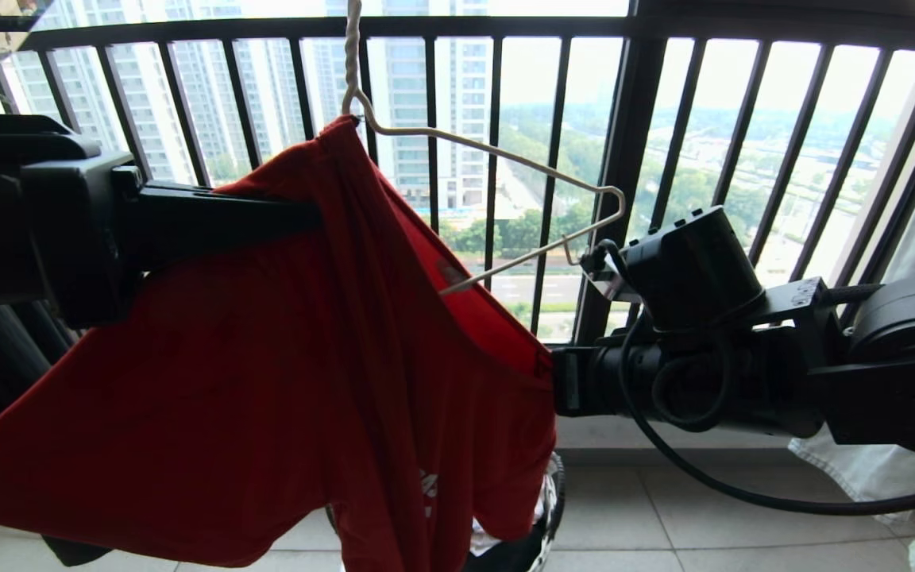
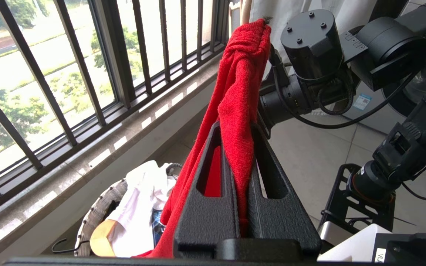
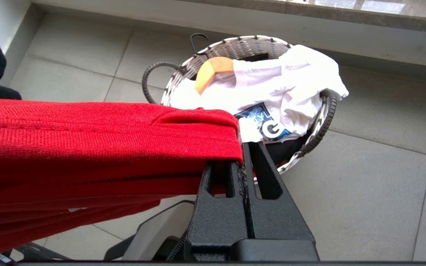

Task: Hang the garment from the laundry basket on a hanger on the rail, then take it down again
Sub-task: Hang the clothes on the clothes rack

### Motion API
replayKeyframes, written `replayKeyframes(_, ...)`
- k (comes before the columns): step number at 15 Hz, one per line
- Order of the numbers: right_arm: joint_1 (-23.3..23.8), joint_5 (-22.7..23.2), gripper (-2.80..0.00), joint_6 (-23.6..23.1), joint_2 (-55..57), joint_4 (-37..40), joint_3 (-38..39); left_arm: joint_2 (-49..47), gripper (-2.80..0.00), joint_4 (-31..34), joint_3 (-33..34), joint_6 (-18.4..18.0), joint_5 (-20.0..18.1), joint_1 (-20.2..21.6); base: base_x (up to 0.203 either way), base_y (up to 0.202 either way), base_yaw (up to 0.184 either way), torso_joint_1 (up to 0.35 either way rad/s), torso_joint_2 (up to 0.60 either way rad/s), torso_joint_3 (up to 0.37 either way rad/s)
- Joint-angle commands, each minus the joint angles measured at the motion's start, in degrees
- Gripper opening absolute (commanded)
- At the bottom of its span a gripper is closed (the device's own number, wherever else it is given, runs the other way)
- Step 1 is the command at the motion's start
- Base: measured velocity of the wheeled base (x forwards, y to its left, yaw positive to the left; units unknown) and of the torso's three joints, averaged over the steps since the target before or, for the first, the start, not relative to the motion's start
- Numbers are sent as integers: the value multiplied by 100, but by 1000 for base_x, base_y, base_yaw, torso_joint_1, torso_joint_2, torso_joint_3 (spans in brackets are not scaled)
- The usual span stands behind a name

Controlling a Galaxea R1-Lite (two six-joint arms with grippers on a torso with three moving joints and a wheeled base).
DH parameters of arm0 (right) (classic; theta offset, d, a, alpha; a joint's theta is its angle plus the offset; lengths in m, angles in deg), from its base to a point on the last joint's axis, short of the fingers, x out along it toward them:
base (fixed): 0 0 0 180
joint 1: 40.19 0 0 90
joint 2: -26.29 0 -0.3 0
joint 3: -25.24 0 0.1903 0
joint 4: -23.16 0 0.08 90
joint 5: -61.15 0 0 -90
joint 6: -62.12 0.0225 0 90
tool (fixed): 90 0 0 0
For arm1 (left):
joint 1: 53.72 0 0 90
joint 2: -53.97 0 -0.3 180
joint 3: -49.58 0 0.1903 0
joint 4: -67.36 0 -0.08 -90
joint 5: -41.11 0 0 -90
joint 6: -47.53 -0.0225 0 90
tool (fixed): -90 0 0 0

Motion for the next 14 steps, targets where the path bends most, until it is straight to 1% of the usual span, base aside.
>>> replayKeyframes(1, 302, 93, -280, -76, 0, -66, -103, 108, -280, -6, 14, 2, -31, -16, 0, 0, 0, 0, 0, 0)
replayKeyframes(7, 841, 409, -280, -311, 29, -72, -406, 73, -280, -6, 23, 2, -31, -95, 0, 0, 0, 0, 0, 0)
replayKeyframes(14, 1224, 505, -280, -455, 100, 29, -775, -169, -280, -15, 26, -15, -31, -104, 0, 0, 0, 0, 0, 0)
